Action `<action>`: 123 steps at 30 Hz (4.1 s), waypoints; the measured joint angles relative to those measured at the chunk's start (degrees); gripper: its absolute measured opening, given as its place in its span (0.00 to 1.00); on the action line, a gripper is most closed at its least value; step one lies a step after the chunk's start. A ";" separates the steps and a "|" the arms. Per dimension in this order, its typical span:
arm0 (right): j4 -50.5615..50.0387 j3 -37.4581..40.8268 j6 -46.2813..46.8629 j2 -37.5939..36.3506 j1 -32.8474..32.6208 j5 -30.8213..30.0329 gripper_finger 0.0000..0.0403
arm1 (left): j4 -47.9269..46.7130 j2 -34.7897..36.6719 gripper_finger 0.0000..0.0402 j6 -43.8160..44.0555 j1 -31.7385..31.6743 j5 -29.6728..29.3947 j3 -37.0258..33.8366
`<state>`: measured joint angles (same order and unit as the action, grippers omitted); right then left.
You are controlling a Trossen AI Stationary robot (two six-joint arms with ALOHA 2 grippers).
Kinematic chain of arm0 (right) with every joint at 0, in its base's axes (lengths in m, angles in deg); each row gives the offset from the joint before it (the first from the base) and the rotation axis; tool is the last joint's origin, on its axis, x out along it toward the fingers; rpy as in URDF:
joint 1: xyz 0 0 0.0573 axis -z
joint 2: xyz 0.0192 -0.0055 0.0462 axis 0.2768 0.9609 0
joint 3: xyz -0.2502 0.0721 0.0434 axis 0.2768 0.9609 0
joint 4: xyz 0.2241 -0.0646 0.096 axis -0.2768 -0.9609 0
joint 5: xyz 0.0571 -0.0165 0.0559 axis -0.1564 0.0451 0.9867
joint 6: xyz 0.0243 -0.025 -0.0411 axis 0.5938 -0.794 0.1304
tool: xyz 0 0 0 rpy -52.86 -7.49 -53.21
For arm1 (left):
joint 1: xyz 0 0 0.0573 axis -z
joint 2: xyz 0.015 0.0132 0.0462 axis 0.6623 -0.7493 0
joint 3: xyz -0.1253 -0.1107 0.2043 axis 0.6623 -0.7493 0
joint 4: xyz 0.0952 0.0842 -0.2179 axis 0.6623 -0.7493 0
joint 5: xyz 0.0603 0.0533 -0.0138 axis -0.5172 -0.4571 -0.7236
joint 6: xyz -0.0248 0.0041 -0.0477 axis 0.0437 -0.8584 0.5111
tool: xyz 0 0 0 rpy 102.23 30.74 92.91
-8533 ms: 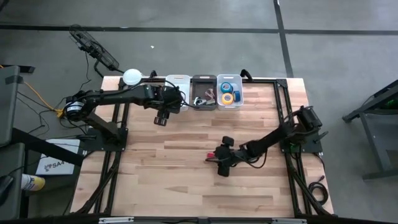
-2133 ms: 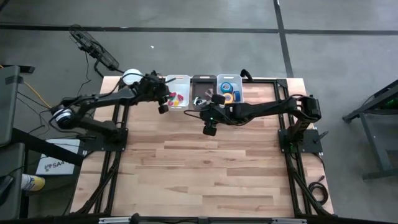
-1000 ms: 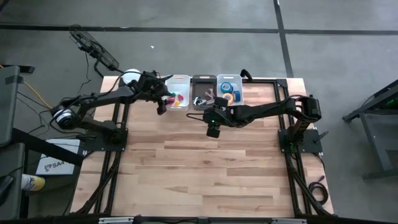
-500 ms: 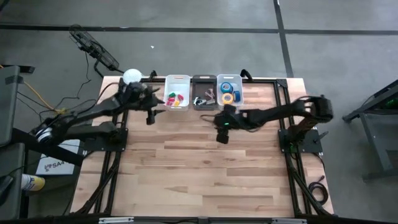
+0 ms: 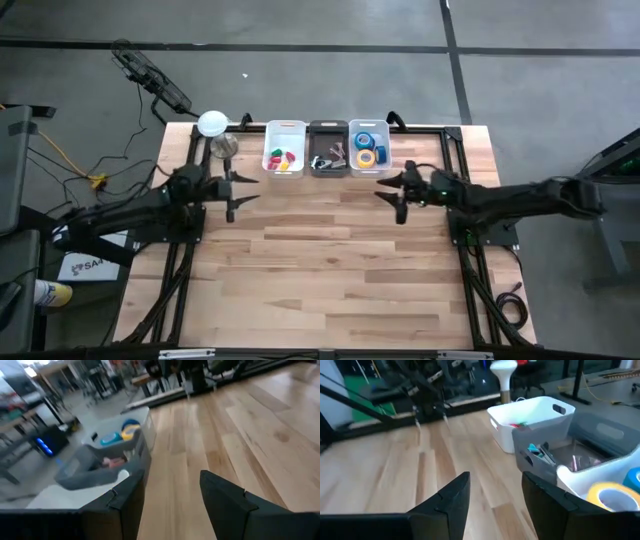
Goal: Pick and place Stapler, Stapler remover, tape
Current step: Return to Home Position
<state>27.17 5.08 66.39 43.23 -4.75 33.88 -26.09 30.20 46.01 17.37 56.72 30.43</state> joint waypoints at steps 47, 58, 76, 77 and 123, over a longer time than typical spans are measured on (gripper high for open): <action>-24.12 12.47 -1.02 -39.23 -2.36 -11.54 0.42 | -2.07 19.93 0.46 -6.68 18.40 -24.71 -6.72; -24.78 12.47 -0.40 -40.83 -4.63 -9.62 0.42 | -2.19 19.93 0.46 -7.28 18.59 -23.73 -6.74; -25.09 12.49 0.03 -40.85 -5.87 -8.45 0.42 | -3.07 20.11 0.46 -6.51 18.62 -21.27 -6.23; -25.09 12.49 0.03 -40.85 -5.87 -8.44 0.42 | -2.89 20.14 0.46 -6.42 18.63 -21.27 -6.26; -23.54 12.52 1.06 -40.68 -5.87 -8.09 0.42 | -3.27 19.60 0.46 -2.10 18.52 -21.32 -6.46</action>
<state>3.62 17.60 67.45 2.55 -10.62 25.78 -29.36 49.80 43.91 35.89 35.40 23.97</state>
